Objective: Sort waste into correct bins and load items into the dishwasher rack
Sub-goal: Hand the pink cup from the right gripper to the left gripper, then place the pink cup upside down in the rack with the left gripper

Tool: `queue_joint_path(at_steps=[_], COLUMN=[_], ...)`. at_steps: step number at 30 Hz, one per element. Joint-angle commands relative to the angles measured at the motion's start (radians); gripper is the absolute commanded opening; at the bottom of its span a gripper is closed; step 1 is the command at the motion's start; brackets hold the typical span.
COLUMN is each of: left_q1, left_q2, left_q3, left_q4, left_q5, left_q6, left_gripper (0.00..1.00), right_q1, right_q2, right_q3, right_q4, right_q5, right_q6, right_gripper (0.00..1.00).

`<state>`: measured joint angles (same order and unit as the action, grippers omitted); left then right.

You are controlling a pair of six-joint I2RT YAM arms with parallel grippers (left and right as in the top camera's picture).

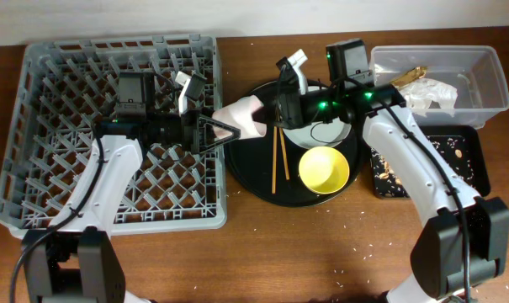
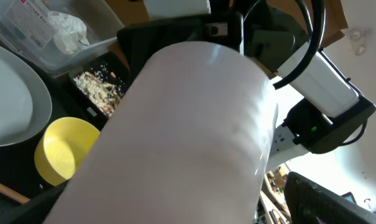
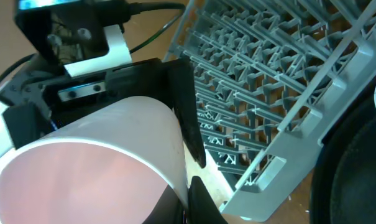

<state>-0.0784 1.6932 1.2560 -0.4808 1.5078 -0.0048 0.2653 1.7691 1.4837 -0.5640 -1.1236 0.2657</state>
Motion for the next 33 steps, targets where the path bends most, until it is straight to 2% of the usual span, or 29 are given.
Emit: queue_joint_path(at_steps=[1, 3, 7, 9, 10, 11, 12, 14, 18, 21, 23, 27, 29, 30, 33], left_q1=[0.003, 0.003, 0.003, 0.003, 0.003, 0.003, 0.003, 0.003, 0.031, 0.115, 0.179, 0.225, 0.214, 0.19, 0.103], left_q2=[0.003, 0.003, 0.003, 0.003, 0.003, 0.003, 0.003, 0.003, 0.002, 0.001, -0.012, -0.066, -0.108, -0.13, -0.168], left_q3=[0.003, 0.003, 0.003, 0.003, 0.003, 0.003, 0.003, 0.003, 0.004, 0.019, 0.032, 0.067, 0.123, 0.156, 0.205], left_q4=[0.002, 0.002, 0.002, 0.002, 0.003, 0.003, 0.003, 0.027, 0.085, 0.088, 0.087, 0.016, -0.154, -0.261, -0.464], left_q5=[0.032, 0.046, 0.049, 0.048, 0.048, 0.047, 0.039, 0.038, 0.041, 0.01, -0.087, -0.314, -0.579, -0.745, -1.09], left_q6=[-0.003, -0.003, -0.003, -0.003, -0.003, -0.003, -0.003, -0.003, -0.004, -0.04, -0.108, -0.144, -0.121, -0.101, -0.098], left_gripper=[0.96, 0.89, 0.65, 0.47, 0.43, 0.43, 0.42, 0.43, 0.43, 0.42, 0.42, 0.41, 0.32, 0.31, 0.31], right_q1=[0.042, 0.049, 0.05, 0.05, 0.05, 0.05, 0.05, 0.049, 0.037, 0.001, -0.037, -0.078, -0.091, -0.097, -0.102], right_q2=[0.032, 0.044, 0.064, 0.066, 0.066, 0.066, 0.066, 0.066, 0.066, 0.066, 0.066, 0.066, 0.066, 0.066, 0.066], right_q3=[-0.005, -0.005, -0.005, -0.005, -0.005, -0.005, -0.005, -0.005, -0.005, -0.005, -0.005, -0.005, -0.005, -0.005, -0.005], right_q4=[0.034, 0.056, 0.086, 0.086, 0.086, 0.086, 0.086, 0.086, 0.085, 0.077, 0.044, -0.067, -0.134, -0.166, -0.211], right_q5=[0.038, 0.041, 0.038, 0.038, 0.038, 0.037, 0.037, 0.037, 0.042, 0.068, 0.098, 0.2, 0.261, 0.293, 0.37], right_q6=[0.006, 0.026, 0.05, 0.051, 0.05, 0.05, 0.05, 0.05, 0.049, 0.049, 0.029, -0.021, -0.031, -0.052, -0.056], right_gripper=[0.04, 0.04, 0.04, 0.04, 0.04, 0.11, 0.31, 0.51, 0.64, 0.71, 0.74, 0.78, 0.91, 0.98, 0.99])
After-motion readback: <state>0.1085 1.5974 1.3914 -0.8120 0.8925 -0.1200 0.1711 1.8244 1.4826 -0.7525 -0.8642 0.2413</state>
